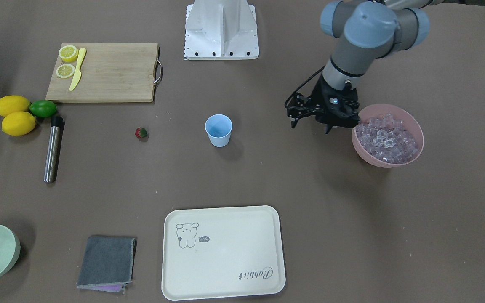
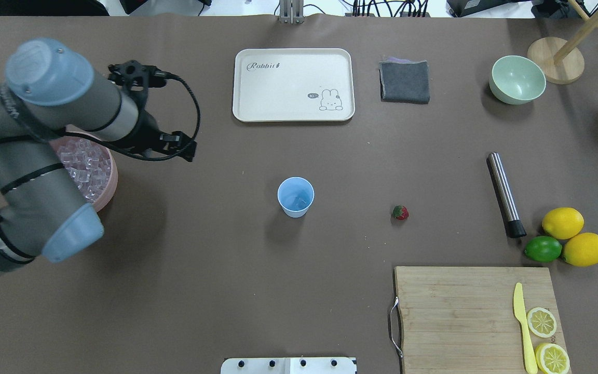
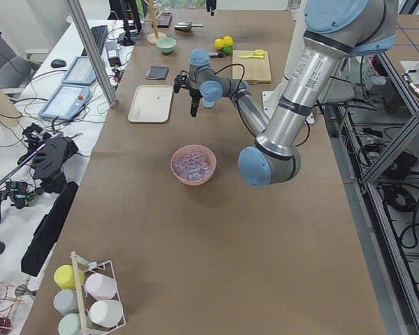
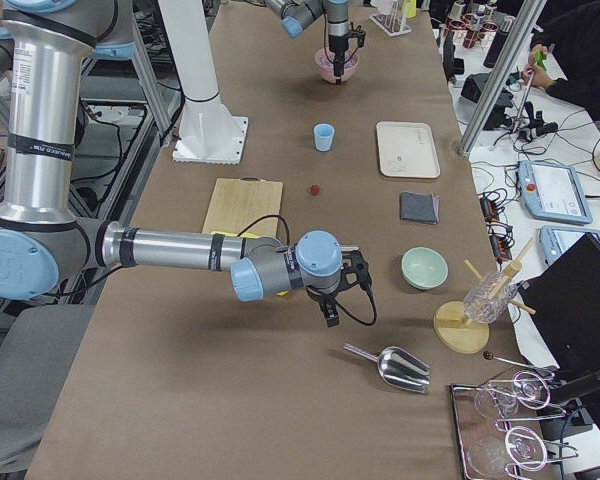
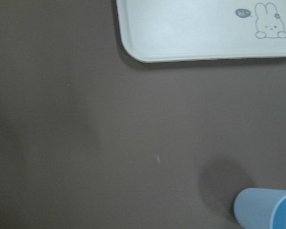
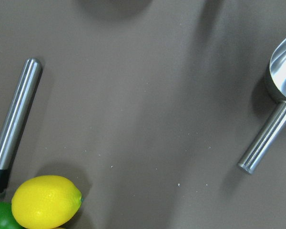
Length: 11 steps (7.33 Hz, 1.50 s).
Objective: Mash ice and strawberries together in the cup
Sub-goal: 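Move the left gripper back to the ice bowl and lower it, then close the left gripper on another ice cube in the bowl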
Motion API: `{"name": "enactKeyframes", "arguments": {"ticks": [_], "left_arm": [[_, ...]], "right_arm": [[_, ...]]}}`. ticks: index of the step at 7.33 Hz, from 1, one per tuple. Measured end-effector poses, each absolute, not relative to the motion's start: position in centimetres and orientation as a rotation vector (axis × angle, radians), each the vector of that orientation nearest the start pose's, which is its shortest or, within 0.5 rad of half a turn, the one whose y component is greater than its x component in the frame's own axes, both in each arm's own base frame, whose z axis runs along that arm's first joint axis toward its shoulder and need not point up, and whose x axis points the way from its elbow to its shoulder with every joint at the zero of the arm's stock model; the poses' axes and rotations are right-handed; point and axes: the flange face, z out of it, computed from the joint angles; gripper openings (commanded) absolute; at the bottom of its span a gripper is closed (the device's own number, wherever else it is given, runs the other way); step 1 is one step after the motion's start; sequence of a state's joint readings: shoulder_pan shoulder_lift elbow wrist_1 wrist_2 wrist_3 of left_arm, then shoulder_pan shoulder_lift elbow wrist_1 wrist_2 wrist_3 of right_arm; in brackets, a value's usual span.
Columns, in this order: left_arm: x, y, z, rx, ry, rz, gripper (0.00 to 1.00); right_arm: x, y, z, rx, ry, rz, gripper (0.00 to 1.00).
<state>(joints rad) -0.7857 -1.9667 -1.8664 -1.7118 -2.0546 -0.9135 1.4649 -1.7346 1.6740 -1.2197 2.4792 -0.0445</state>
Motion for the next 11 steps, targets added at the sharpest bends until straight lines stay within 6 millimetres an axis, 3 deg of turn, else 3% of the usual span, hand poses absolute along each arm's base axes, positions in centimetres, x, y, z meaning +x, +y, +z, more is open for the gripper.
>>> {"name": "enactKeyframes", "arguments": {"ticks": [2,3,5,8,11], "left_arm": [[28.6,-48.4,36.3,0.079,0.888,-0.024,0.95],[26.9,-48.1,38.0,0.008,0.886,-0.132,0.95],[25.5,-47.3,40.2,-0.032,0.890,-0.219,0.95],[24.1,-45.0,45.2,0.062,0.895,-0.034,0.94],[25.3,-44.8,46.1,0.115,0.877,-0.001,0.93]], "right_arm": [[0.9,-43.7,63.6,0.242,-0.913,-0.271,1.00],[0.9,-43.4,63.5,0.243,-0.913,-0.271,1.00],[0.9,-43.1,63.2,0.245,-0.913,-0.271,1.00],[0.9,-42.9,63.3,0.244,-0.913,-0.271,1.00],[1.0,-42.7,63.4,0.242,-0.913,-0.271,1.00]]}}
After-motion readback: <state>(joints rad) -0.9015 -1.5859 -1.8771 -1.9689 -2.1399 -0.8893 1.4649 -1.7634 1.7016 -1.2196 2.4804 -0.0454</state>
